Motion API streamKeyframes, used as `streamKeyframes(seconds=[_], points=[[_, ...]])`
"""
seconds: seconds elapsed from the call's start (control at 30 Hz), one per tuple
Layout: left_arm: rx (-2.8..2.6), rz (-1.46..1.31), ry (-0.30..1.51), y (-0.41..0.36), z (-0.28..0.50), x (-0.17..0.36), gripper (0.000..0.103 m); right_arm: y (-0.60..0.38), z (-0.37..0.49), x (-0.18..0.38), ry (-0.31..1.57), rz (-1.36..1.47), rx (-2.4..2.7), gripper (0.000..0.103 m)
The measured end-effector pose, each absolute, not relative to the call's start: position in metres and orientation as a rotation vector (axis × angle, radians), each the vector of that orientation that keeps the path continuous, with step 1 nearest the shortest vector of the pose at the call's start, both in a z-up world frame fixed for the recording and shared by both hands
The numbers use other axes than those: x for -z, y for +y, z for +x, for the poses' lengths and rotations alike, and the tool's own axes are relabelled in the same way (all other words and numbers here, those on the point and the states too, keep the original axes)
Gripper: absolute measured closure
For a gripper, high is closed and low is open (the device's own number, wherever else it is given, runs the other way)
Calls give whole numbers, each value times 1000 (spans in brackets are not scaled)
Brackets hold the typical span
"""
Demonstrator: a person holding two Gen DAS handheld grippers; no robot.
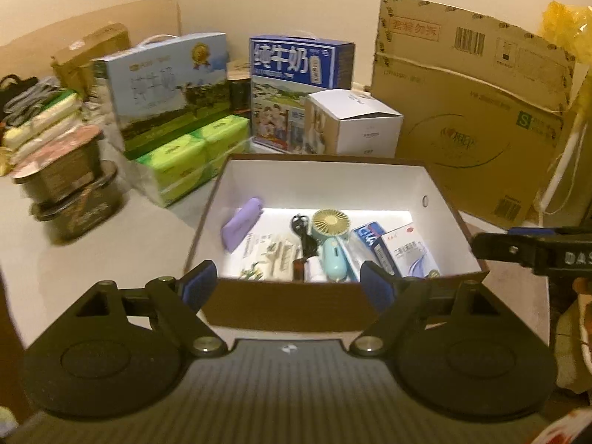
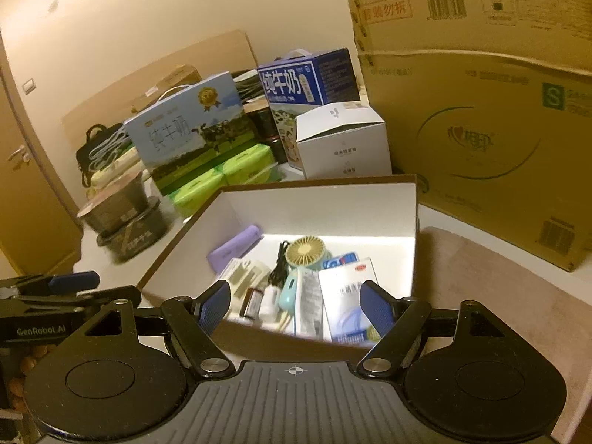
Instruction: Organize rigid objects
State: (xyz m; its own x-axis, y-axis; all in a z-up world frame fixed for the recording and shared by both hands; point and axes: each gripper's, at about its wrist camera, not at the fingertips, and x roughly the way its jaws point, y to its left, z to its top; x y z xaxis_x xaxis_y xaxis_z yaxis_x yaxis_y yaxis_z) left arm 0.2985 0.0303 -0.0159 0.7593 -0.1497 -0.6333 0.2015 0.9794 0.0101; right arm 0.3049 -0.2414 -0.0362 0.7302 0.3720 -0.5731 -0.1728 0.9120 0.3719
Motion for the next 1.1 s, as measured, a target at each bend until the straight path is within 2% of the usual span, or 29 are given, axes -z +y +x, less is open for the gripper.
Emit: streamKeyframes(seconds=[0.37, 0.63, 1.1], points=[[119, 89, 624, 18, 209, -6, 20, -255, 229, 16, 657, 304, -322, 26], [79, 31, 650, 11, 147, -14, 20, -263, 181, 2, 661, 345, -357, 26], [54, 35, 702, 0, 68, 2, 21, -252, 108, 11, 696, 256, -375, 26]])
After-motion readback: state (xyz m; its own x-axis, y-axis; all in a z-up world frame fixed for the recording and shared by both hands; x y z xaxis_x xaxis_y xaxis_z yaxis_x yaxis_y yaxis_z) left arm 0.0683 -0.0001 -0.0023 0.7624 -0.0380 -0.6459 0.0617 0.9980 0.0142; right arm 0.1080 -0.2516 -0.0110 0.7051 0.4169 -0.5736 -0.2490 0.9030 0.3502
